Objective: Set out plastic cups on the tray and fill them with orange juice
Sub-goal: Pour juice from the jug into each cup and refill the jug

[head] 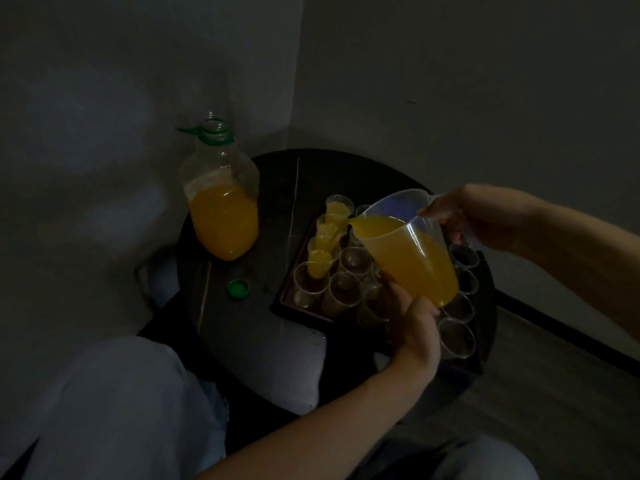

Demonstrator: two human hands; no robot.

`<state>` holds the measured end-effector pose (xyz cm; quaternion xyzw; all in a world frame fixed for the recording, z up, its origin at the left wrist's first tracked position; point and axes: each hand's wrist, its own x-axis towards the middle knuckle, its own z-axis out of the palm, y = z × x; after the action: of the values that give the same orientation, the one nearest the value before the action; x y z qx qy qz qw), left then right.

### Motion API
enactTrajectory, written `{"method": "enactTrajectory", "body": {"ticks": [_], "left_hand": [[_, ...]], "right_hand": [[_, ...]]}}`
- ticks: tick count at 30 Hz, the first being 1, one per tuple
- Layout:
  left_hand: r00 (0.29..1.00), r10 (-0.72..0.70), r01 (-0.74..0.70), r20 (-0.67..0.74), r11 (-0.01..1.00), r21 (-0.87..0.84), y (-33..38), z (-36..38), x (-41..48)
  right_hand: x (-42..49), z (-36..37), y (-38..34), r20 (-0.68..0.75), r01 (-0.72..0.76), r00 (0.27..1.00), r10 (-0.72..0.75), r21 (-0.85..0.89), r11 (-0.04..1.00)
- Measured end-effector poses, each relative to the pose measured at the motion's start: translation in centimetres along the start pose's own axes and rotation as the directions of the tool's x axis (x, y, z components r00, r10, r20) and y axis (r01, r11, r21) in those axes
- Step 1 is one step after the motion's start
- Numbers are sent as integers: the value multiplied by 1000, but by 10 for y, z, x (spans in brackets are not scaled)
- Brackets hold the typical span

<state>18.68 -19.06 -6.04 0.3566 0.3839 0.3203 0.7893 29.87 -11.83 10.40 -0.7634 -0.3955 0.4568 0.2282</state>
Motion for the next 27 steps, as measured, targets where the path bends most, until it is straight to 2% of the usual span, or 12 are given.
{"method": "enactTrajectory", "body": {"ticks": [11,16,27], "left_hand": [[999,42,-42,-12,999,-32,9,2,-5],[1000,14,-14,5,1000,-9,9,-2,-6],[999,52,-52,15,999,-12,21,-3,-12]], "right_hand": [[-2,2,1,-63,22,998,-23,-23,1000],[-4,5,-2,-47,25,999,-26,-9,1000],[-9,8,-6,-70,-5,998,4,-14,1000]]}}
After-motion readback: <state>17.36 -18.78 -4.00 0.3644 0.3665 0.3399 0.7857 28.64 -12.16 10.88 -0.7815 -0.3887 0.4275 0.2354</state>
